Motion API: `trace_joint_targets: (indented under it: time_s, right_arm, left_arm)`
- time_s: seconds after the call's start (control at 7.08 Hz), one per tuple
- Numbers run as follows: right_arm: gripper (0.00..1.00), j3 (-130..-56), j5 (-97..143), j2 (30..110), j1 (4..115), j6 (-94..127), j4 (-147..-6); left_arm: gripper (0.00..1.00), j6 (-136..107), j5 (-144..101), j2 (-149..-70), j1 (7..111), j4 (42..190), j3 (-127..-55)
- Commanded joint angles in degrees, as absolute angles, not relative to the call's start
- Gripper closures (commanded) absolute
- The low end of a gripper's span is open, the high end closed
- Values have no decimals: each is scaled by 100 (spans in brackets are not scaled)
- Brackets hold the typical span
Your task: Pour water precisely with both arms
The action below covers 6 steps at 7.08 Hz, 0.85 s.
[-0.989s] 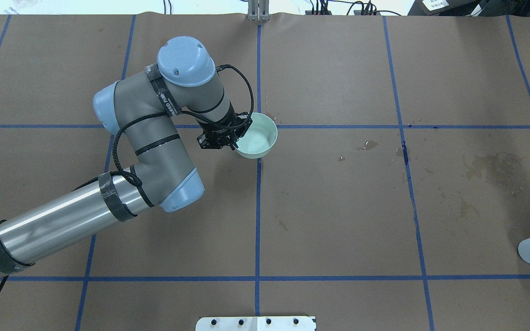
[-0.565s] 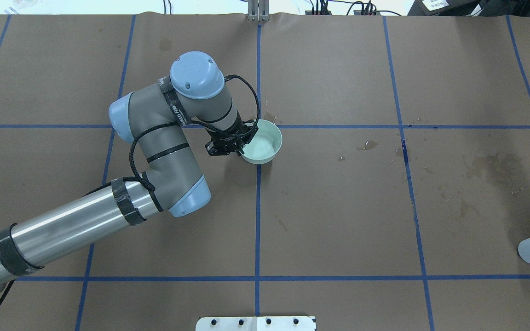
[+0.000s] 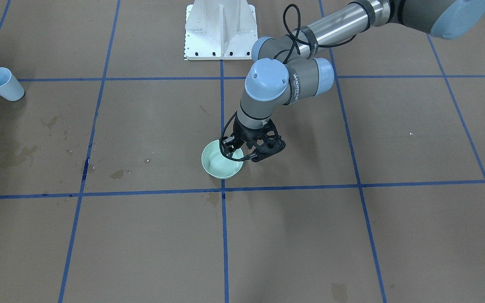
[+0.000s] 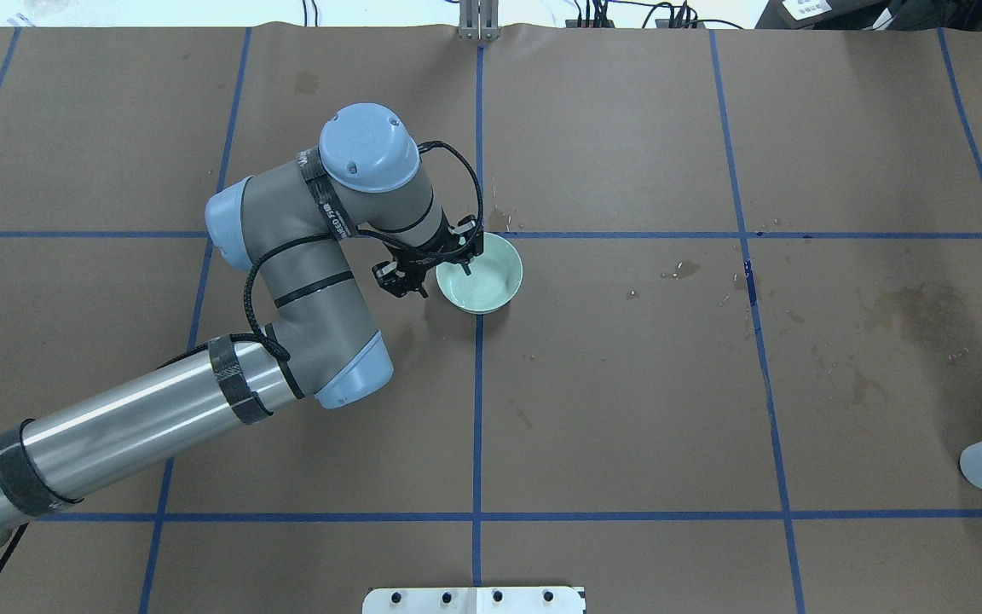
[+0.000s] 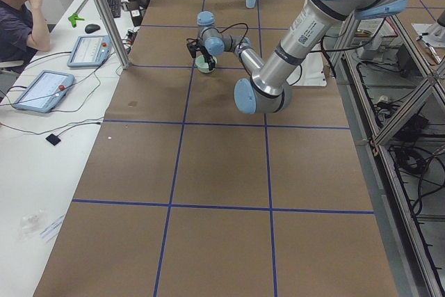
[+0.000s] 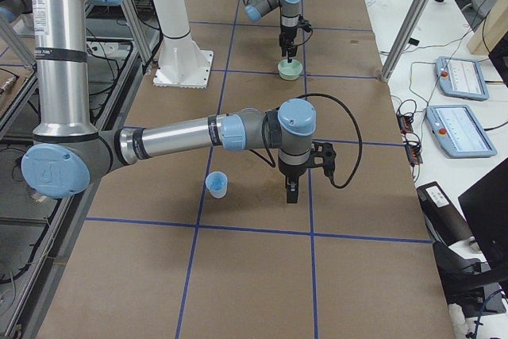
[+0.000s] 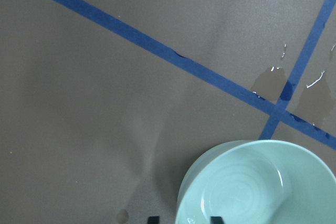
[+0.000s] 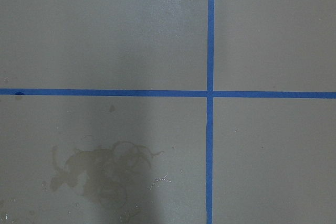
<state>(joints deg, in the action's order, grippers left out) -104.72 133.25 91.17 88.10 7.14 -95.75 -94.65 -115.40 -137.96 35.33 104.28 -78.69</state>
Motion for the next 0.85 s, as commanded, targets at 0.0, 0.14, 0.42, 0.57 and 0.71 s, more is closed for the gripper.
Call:
trace_joint_targets:
  time_s: [0.0,0.14,0.42,0.57,0.71]
  right_arm:
    - [0,-11428,12628,9550,8982,1836,-9808]
    - [0,-12122,12038,9963,8878,2577,-9809]
    - [1,-12819,11367,10501,8746,3790,-9843]
    - [1,-13136,10990,10712,8475,4597,-9852]
    - [2,-13488,10160,10801,7672,6154,-10183]
  left_arm:
    - [0,-9448,-11558,-13755,3848,9936,-8478]
    - [0,-9318,-11558,-13746,3928,9366,-8856]
    - [0,-9167,-11549,-13519,3972,8922,-9402]
    - [0,-9176,-11514,-13335,3981,8877,-9578]
    - [0,-9176,-11505,-13133,4060,8651,-9885]
